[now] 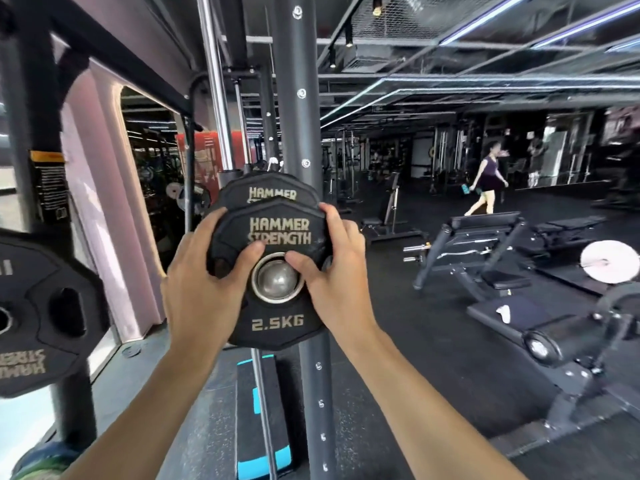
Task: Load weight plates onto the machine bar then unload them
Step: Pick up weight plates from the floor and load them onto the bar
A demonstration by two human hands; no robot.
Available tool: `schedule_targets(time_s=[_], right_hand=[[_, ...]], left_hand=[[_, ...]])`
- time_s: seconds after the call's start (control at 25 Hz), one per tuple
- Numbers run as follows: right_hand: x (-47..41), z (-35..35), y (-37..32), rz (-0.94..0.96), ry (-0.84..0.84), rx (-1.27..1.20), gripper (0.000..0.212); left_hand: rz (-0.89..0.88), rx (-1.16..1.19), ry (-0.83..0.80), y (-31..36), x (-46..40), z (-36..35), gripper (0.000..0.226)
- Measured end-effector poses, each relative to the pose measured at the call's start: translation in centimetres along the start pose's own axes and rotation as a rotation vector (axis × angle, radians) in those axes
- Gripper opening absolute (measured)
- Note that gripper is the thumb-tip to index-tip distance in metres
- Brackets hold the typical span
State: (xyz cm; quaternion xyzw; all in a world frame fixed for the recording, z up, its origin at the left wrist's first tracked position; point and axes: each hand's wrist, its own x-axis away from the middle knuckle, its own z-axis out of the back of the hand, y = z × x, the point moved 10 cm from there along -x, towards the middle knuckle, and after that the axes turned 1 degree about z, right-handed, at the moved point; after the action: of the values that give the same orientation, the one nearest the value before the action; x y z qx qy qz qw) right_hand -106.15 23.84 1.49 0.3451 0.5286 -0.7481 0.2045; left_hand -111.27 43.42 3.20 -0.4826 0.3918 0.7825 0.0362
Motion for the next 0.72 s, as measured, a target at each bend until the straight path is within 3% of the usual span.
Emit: schedule_targets(time_s=[0.16,0.32,0.72], right_hand=[[-2.3,-1.2,0.4,0.028,-0.104,0.027,0.069],[-4.6,-3.2,0.9,0.082,-0.195,0.077,0.07],[-7.1,-5.7,4.2,0.054,-0.207,0.091,0.071]], left_hand=[[-0.06,-0.109,-0.089,0.3,-2.4,-1.9,0.053],[-0.159,-0.266,-0.213,1.9,-4.9,-4.6,0.067],[-0.149,-0.251,-0.196,-1.2,-7.9,-7.2,0.069]])
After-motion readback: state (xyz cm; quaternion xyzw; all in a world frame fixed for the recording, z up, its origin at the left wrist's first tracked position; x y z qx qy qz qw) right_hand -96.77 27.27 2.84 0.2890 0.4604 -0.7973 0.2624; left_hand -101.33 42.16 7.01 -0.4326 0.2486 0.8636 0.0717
